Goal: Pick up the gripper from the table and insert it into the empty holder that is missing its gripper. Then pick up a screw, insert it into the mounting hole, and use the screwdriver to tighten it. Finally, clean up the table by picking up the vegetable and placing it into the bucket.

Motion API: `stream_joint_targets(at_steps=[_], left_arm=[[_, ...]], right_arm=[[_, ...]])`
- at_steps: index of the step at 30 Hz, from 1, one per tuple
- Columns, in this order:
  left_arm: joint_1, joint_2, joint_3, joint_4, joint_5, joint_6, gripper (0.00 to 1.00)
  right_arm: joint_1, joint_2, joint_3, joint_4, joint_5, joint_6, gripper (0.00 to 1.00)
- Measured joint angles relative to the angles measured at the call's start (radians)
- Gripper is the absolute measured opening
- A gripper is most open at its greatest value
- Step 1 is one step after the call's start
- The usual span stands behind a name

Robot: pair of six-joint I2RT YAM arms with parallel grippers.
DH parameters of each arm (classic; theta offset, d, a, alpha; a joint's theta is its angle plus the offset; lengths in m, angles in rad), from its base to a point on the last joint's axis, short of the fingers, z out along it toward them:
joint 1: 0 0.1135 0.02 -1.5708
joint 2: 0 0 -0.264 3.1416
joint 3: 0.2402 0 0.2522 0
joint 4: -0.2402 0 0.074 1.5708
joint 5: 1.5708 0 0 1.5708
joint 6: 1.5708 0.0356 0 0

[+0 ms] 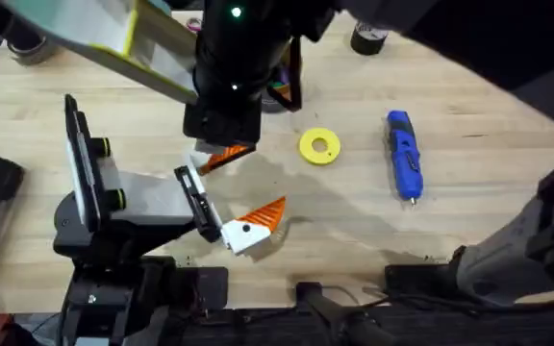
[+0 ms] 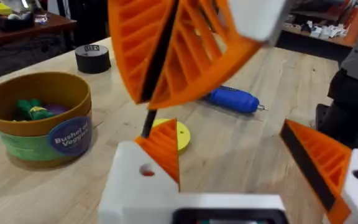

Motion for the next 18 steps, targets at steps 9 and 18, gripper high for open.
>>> stream_joint_targets(at_steps=[9, 18], left_arm=[[0.000, 0.000, 0.000, 0.000, 0.000, 0.000, 0.985], [0.000, 0.000, 0.000, 0.000, 0.000, 0.000, 0.985]], right_arm=[[0.006, 0.007, 0.000, -0.002, 0.000, 0.003, 0.006], [0.013, 0.007, 0.000, -0.002, -0.012, 0.004, 0.006]])
